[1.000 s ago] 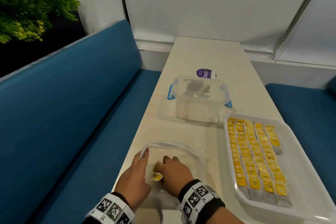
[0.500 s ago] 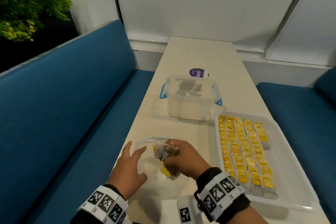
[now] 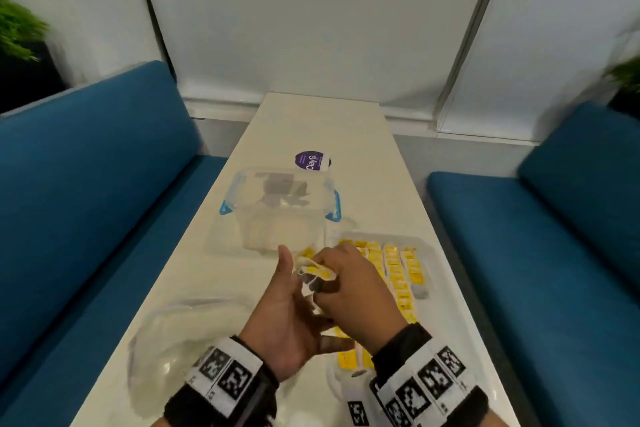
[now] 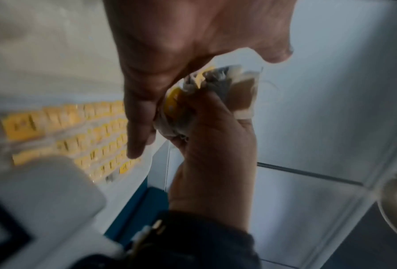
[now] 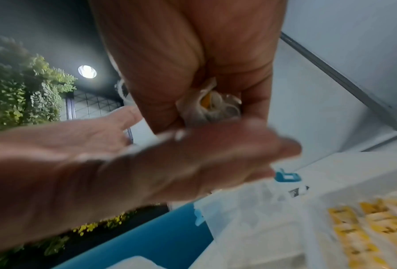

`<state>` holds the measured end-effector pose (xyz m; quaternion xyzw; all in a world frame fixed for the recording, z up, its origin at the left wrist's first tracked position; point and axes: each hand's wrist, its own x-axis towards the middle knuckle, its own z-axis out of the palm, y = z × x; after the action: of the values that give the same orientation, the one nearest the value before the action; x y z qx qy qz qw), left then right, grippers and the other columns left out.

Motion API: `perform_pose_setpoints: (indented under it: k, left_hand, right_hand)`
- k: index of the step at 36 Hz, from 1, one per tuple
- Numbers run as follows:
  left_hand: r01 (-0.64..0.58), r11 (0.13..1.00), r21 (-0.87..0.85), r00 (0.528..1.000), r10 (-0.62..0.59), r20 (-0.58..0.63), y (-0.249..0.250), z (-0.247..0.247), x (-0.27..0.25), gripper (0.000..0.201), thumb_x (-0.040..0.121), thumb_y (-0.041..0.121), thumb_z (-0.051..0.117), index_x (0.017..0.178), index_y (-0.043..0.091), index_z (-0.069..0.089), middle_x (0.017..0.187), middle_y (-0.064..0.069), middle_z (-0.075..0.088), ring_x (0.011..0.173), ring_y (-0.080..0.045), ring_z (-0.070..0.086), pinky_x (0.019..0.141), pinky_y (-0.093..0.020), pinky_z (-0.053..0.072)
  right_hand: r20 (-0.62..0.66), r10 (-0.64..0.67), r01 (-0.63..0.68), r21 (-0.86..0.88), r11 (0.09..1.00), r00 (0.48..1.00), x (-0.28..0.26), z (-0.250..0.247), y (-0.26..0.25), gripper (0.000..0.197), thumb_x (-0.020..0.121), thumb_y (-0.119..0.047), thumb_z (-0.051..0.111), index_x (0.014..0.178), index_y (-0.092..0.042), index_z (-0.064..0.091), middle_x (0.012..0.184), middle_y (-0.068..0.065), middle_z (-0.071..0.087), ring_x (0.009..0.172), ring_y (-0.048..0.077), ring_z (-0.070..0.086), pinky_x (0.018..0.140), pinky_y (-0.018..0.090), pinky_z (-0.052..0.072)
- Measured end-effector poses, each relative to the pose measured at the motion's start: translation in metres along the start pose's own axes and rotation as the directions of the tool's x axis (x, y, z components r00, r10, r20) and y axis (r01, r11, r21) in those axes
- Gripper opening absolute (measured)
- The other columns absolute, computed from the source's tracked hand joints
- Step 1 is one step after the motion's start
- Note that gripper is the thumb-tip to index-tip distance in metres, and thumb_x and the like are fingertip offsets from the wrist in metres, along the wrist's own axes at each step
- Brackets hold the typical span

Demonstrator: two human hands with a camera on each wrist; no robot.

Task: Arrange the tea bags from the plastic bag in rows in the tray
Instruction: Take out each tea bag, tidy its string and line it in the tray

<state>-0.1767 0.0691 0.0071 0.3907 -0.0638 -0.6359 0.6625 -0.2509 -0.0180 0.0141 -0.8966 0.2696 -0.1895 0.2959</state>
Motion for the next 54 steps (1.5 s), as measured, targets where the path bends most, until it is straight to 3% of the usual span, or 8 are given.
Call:
perform_pose_setpoints:
  k: [6, 12, 15, 20, 25, 41, 49, 54]
  left_hand:
    - [0.002, 0.992, -0.125, 1.0, -0.006, -0.029, -0.025, 0.027, 0.038, 0.048, 0.078, 0.055, 0.051, 0.075, 0.015, 0.077, 0.082, -0.01, 0.073, 0.07, -0.022, 0.071, 0.067, -0.033, 0.053]
    - [0.037, 0.981, -0.19, 0.994, -0.056, -0.098, -0.045, 0.027, 0.071, 0.046, 0.087, 0.044, 0.053, 0.089, 0.001, 0.07, 0.075, -0.016, 0.069, 0.063, -0.025, 0.069, 0.052, -0.029, 0.056]
    - [0.041, 0.966, -0.257, 0.996, -0.06, -0.068, -0.049, 0.03, 0.077, 0.04, 0.084, 0.036, 0.056, 0.08, 0.0, 0.073, 0.077, -0.017, 0.07, 0.061, -0.027, 0.069, 0.05, -0.032, 0.057]
    - [0.061, 0.955, -0.289, 0.997, -0.071, -0.021, -0.053, 0.028, 0.086, 0.034, 0.077, 0.032, 0.058, 0.082, 0.003, 0.075, 0.099, -0.019, 0.07, 0.076, -0.03, 0.07, 0.059, -0.04, 0.057]
    - [0.085, 0.951, -0.296, 0.995, -0.094, -0.016, -0.05, 0.026, 0.09, 0.04, 0.071, 0.036, 0.059, 0.097, 0.007, 0.067, 0.094, -0.018, 0.068, 0.074, -0.03, 0.07, 0.049, -0.038, 0.056]
    - [0.17, 0.958, -0.23, 0.978, -0.193, -0.084, -0.059, 0.027, 0.103, 0.046, 0.065, 0.042, 0.063, 0.092, 0.005, 0.068, 0.084, -0.016, 0.065, 0.065, -0.025, 0.065, 0.04, -0.032, 0.054]
    - [0.143, 0.965, -0.221, 0.978, -0.172, -0.116, -0.063, 0.039, 0.109, 0.047, 0.071, 0.044, 0.057, 0.064, 0.0, 0.073, 0.061, -0.012, 0.062, 0.033, -0.015, 0.051, 0.038, -0.029, 0.052]
    - [0.128, 0.948, -0.292, 0.987, -0.15, -0.052, -0.064, 0.036, 0.107, 0.049, 0.074, 0.044, 0.055, 0.074, -0.001, 0.075, 0.074, -0.017, 0.067, 0.051, -0.026, 0.065, 0.047, -0.037, 0.056]
  right_hand:
    - [0.068, -0.052, 0.064, -0.194, 0.979, 0.996, -0.012, -0.012, 0.04, 0.038, 0.078, -0.016, 0.059, 0.115, -0.019, 0.049, 0.11, 0.001, 0.041, 0.106, 0.018, 0.039, 0.079, 0.033, 0.044]
    - [0.149, -0.026, 0.013, 0.091, 0.996, 0.989, -0.014, -0.031, 0.073, 0.064, 0.074, -0.014, 0.063, 0.132, -0.028, 0.04, 0.119, -0.007, 0.04, 0.114, 0.008, 0.042, 0.094, 0.017, 0.039]
    - [0.144, 0.001, -0.037, 0.246, 0.969, 0.99, -0.014, -0.046, 0.083, 0.069, 0.071, -0.014, 0.072, 0.129, -0.036, 0.041, 0.12, -0.012, 0.042, 0.109, -0.005, 0.043, 0.088, 0.005, 0.038]
    - [0.169, 0.06, -0.129, 0.435, 0.891, 0.984, -0.01, -0.061, 0.1, 0.061, 0.07, -0.015, 0.077, 0.118, -0.04, 0.049, 0.116, -0.011, 0.052, 0.109, -0.002, 0.051, 0.087, 0.02, 0.05]
    - [0.142, 0.127, -0.18, 0.473, 0.862, 0.982, -0.003, -0.065, 0.116, 0.039, 0.078, -0.004, 0.068, 0.103, -0.032, 0.06, 0.102, -0.003, 0.063, 0.095, 0.006, 0.061, 0.084, 0.029, 0.054]
    - [0.273, 0.123, -0.247, 0.485, 0.839, 0.954, 0.0, -0.072, 0.132, 0.017, 0.078, -0.003, 0.067, 0.077, -0.019, 0.064, 0.07, -0.005, 0.061, 0.057, 0.001, 0.056, 0.049, 0.014, 0.044]
    - [0.144, 0.207, -0.252, 0.555, 0.793, 0.968, 0.0, -0.068, 0.144, 0.012, 0.085, -0.009, 0.065, 0.076, -0.017, 0.062, 0.065, -0.006, 0.058, 0.058, 0.009, 0.055, 0.048, 0.021, 0.048]
    - [0.051, 0.274, -0.244, 0.626, 0.74, 0.96, 0.002, -0.056, 0.141, 0.013, 0.087, -0.009, 0.062, 0.076, -0.015, 0.058, 0.068, -0.006, 0.054, 0.056, 0.002, 0.049, 0.051, 0.015, 0.039]
